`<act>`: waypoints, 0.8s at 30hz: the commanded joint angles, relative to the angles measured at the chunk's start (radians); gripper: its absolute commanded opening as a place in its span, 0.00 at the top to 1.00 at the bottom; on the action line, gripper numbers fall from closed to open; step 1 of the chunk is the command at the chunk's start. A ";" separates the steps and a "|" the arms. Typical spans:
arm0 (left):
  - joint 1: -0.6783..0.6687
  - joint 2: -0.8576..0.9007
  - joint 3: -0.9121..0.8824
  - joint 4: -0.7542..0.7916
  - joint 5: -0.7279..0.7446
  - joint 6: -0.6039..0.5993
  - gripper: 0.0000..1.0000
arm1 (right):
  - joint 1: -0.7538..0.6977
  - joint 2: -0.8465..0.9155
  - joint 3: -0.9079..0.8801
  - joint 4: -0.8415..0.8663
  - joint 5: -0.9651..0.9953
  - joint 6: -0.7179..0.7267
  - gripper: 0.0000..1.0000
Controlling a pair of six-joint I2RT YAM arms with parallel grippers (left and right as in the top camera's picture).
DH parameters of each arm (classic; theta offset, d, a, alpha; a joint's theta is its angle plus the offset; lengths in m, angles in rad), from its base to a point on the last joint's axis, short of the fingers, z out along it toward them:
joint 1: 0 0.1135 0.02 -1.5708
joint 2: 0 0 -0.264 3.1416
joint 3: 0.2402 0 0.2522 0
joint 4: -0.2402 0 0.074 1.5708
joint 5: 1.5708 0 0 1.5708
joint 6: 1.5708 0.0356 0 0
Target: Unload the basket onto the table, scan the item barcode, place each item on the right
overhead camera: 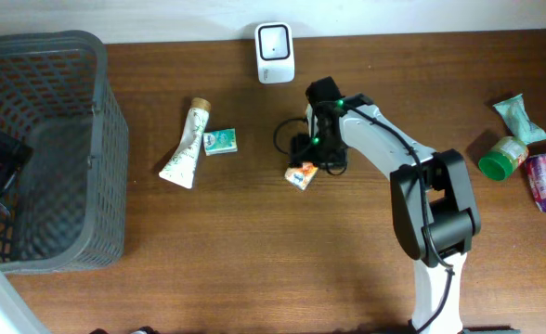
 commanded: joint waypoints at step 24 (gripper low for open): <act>0.006 0.000 0.002 -0.002 0.000 -0.003 0.01 | -0.040 -0.019 -0.154 0.090 -0.174 0.246 0.96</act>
